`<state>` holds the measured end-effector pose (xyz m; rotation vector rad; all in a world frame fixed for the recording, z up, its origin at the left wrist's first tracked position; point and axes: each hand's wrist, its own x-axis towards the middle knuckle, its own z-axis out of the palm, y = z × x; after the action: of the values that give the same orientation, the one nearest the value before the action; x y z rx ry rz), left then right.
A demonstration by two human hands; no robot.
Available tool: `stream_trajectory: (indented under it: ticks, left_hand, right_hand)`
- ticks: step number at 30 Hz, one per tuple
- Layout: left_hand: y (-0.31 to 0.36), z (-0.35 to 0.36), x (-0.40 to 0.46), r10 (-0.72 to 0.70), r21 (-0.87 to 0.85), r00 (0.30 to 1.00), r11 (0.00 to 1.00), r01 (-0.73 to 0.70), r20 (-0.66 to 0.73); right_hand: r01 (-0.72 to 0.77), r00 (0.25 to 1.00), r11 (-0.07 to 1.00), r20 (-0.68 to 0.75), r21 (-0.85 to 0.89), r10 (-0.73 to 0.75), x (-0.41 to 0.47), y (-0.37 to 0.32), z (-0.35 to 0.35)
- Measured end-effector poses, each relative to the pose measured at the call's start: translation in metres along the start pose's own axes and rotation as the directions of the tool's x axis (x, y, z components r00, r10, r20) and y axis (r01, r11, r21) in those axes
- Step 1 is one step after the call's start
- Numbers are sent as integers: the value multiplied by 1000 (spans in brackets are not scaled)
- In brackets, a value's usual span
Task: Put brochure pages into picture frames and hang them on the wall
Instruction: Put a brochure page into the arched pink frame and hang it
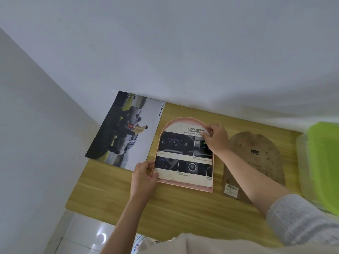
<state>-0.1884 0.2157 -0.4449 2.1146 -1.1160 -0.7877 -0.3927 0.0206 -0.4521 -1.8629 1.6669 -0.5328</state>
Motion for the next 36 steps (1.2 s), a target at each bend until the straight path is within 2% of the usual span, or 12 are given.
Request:
stream_trajectory:
  ticks: [10,17,21,24,30,36]
  left_hand:
    - [-2,0,4,-15,20,1000,1000,15,25]
    - [1,-10,12,19,16,999,1000,-20,48]
    - [17,-11,8,62,19,998,998,-63,19]
    - [38,-2,-2,145,-21,989,989,-144,32]
    - [81,50,-36,270,-63,957,962,-264,104]
    - [114,125,-71,216,-38,937,976,-214,275]
  right_hand:
    - [-53,992,998,114,-23,55,-7,2,-5]
    - [-79,994,987,84,138,68,-20,-10,-27]
    - [-80,997,973,7,214,80,-51,-9,-44]
    - [-82,993,972,-61,218,97,-81,11,-56]
    - [-207,955,965,-179,163,235,-137,68,-91]
    - [-356,919,931,-149,85,365,-168,131,-130]
